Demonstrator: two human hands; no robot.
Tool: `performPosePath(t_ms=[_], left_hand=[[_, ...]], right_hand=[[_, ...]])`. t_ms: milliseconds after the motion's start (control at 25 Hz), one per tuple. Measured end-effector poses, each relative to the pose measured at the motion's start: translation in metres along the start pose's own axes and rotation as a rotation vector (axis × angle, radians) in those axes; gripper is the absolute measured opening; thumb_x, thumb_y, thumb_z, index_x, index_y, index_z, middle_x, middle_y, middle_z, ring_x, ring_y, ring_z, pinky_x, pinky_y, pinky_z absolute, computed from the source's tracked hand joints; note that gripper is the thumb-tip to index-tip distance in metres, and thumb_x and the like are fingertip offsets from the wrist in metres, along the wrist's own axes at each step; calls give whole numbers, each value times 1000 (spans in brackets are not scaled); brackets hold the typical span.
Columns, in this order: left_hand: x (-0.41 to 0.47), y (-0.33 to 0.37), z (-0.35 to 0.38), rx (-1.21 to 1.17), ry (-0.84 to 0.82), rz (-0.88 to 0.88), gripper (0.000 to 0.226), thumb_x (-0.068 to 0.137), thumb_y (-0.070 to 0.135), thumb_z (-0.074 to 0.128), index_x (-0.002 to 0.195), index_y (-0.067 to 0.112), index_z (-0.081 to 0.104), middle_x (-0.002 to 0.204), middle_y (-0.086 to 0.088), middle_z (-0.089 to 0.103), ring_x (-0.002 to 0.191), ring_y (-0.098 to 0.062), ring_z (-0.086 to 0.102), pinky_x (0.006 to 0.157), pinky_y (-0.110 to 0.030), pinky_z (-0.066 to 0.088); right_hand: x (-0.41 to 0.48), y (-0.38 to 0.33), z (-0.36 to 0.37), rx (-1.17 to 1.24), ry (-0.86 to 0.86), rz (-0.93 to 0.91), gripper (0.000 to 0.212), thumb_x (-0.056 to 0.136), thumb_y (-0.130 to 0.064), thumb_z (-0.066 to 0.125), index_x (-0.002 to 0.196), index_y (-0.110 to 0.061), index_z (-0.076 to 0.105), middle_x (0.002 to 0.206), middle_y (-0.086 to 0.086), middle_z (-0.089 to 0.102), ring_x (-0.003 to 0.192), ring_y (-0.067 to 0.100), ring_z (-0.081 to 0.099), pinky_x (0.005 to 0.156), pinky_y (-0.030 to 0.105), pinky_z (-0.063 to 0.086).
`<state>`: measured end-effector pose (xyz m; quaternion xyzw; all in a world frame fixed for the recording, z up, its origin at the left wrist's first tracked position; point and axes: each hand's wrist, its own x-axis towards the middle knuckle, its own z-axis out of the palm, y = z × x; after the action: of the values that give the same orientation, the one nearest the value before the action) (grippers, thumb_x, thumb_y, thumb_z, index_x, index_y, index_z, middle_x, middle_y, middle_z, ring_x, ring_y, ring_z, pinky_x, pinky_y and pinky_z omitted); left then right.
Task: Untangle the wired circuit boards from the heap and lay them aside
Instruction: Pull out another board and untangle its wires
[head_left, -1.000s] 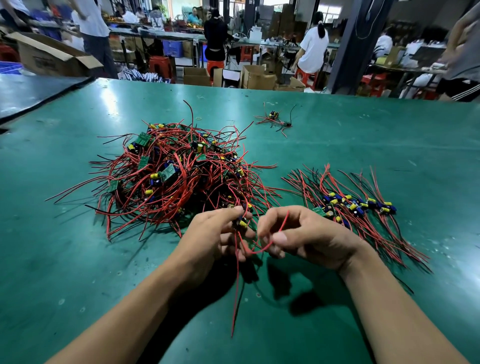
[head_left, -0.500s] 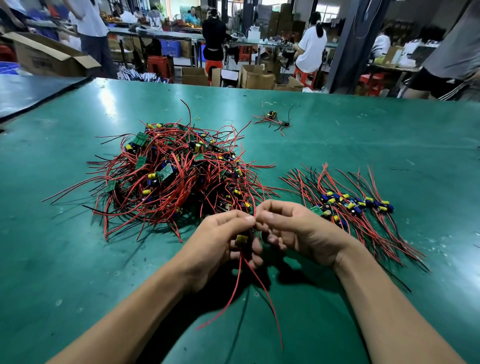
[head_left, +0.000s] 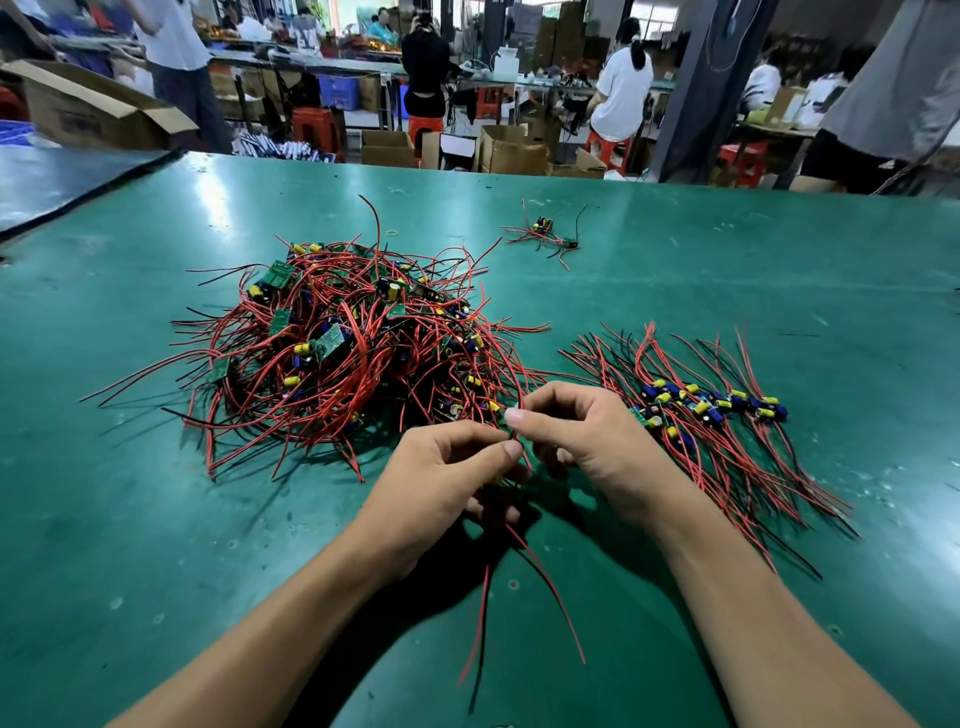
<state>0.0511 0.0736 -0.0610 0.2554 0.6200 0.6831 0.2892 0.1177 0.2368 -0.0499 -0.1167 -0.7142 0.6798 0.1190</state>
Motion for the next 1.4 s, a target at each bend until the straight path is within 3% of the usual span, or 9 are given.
performPosePath(t_ms=[160, 280, 560, 680, 800, 1000, 1120, 1200, 1400], left_hand=[[1, 6, -3, -87, -87, -99, 12, 92, 13, 61, 88, 7, 70, 77, -14, 71, 51, -22, 63, 44, -17, 42], [-1, 8, -3, -161, -133, -138, 12, 85, 19, 64, 82, 8, 67, 67, -12, 64, 47, -20, 57, 45, -21, 41], [0, 7, -5, -268, -151, -160, 27, 75, 24, 65, 90, 2, 69, 59, -8, 57, 42, -18, 49, 41, -22, 41], [3, 5, -4, -232, -116, -149, 22, 83, 23, 63, 95, 5, 68, 60, -5, 57, 45, -16, 48, 46, -24, 35], [8, 3, -1, -189, -27, -128, 21, 92, 14, 58, 77, 12, 72, 60, -6, 57, 44, -17, 47, 42, -21, 38], [11, 7, 4, -138, 15, -98, 28, 94, 11, 57, 69, 14, 71, 57, -5, 59, 41, -15, 48, 38, -18, 38], [11, 6, 4, -11, 45, -67, 26, 93, 10, 58, 71, 13, 71, 57, -5, 61, 45, -16, 51, 44, -22, 41], [10, 6, 5, 101, 60, -37, 23, 92, 9, 59, 72, 9, 70, 57, -6, 62, 45, -20, 51, 48, -27, 41], [7, 0, 10, 393, 219, 86, 23, 85, 11, 62, 63, 8, 66, 49, -2, 59, 45, -14, 51, 50, -32, 47]], right_hand=[[1, 1, 5, 230, -77, 73, 19, 68, -28, 87, 80, -24, 72, 73, -1, 62, 63, 14, 53, 59, 26, 43], [-2, 0, 9, 400, -196, 148, 25, 69, -22, 85, 83, -19, 65, 74, 5, 62, 55, 16, 60, 54, 26, 51], [-10, 0, 18, 364, -339, 195, 33, 94, -35, 66, 119, -13, 71, 67, 11, 66, 58, 28, 69, 57, 29, 56], [-8, 3, 24, 386, -254, 152, 33, 95, -36, 65, 112, -9, 73, 62, 13, 62, 51, 28, 67, 51, 28, 55], [-1, 9, 29, 364, -87, 64, 37, 93, -34, 68, 107, 0, 72, 59, 12, 58, 45, 21, 61, 48, 29, 55], [9, 14, 26, 134, 121, -90, 27, 92, -34, 71, 91, -8, 77, 61, 6, 68, 47, 14, 65, 43, 21, 50], [18, 18, 20, -109, 266, -208, 25, 92, -33, 70, 88, -11, 81, 85, -3, 76, 82, 5, 72, 72, 15, 53], [21, 18, 13, -210, 327, -224, 25, 95, -33, 68, 88, -14, 82, 92, 0, 74, 91, 4, 68, 82, 15, 47], [23, 24, 17, -356, 337, -129, 43, 100, -51, 53, 83, -23, 80, 50, -11, 42, 52, 12, 38, 52, 31, 28]])
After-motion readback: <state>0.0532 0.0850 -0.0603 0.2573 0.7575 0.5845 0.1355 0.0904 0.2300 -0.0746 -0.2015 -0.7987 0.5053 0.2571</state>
